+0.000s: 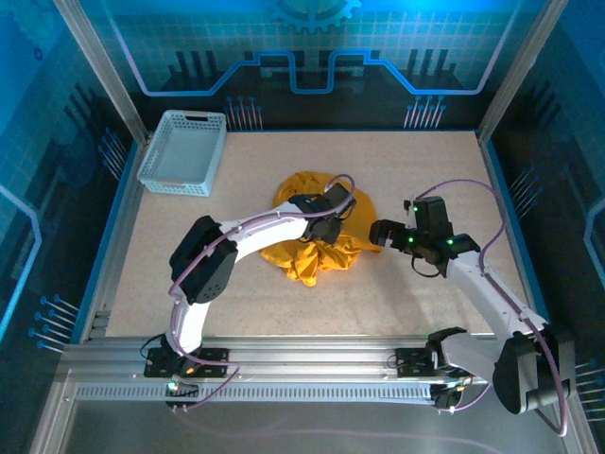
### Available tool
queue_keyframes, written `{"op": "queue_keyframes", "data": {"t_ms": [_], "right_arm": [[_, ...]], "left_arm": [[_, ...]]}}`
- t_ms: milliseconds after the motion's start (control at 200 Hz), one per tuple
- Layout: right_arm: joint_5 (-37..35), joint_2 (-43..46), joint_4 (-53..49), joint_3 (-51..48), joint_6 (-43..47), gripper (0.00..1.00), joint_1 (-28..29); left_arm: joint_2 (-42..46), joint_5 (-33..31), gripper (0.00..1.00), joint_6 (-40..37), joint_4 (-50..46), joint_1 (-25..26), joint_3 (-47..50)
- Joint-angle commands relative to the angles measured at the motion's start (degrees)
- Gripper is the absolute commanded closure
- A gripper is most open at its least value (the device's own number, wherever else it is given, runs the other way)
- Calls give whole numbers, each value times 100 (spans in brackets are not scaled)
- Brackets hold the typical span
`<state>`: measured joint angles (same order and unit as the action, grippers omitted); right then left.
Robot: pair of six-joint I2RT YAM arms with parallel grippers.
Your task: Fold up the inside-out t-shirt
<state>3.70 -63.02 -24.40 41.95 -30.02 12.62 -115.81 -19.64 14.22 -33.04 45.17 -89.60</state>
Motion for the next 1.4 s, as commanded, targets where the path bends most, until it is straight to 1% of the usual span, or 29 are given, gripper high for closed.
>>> {"op": "queue_keyframes", "data": {"t_ms": [0,85,120,160,250,415,470,545,720,830,970,1100,1160,1246,1321,1396], "right_arm": [[130,-15,116,-142,-61,0,3],[137,-120,176,-179,-91,0,64],[136,-159,202,-187,-100,0,100],[128,-186,247,-203,-109,0,141],[71,-280,287,-175,-87,0,264],[40,-479,382,-74,46,0,487],[56,-532,502,-65,96,0,598],[90,-662,713,-40,169,0,813],[216,-1148,1275,114,345,0,1375],[254,-1576,1586,337,457,0,1713],[31,-2304,1725,802,580,2,1999],[-67,-3064,1564,1439,655,9,2098],[-235,-3296,1455,1594,655,15,2162],[-304,-3469,1327,1679,665,26,2178],[-436,-3453,1260,1604,621,38,2175],[-604,-3223,1197,1449,663,54,2179]], "left_arm": [[-17,272,69,120,165,-95,-154],[45,395,85,197,276,-159,-136],[66,463,94,233,347,-200,-117],[109,524,100,296,430,-261,-89],[389,632,100,413,494,-371,-75],[1496,608,100,598,712,-456,-2],[1872,734,100,744,863,-578,83],[2223,1053,100,995,980,-883,168],[2575,1676,100,1402,964,-1556,373],[2798,1794,100,1495,1088,-1769,666],[3019,1926,100,1633,1161,-1970,961],[3193,2004,100,1736,1193,-2200,1129],[3252,1999,100,1736,1123,-2335,1142],[3359,2078,100,1764,1099,-2560,1241],[3448,2136,100,1741,1097,-2746,1306],[3504,2114,100,1696,1024,-2907,1326]]}}
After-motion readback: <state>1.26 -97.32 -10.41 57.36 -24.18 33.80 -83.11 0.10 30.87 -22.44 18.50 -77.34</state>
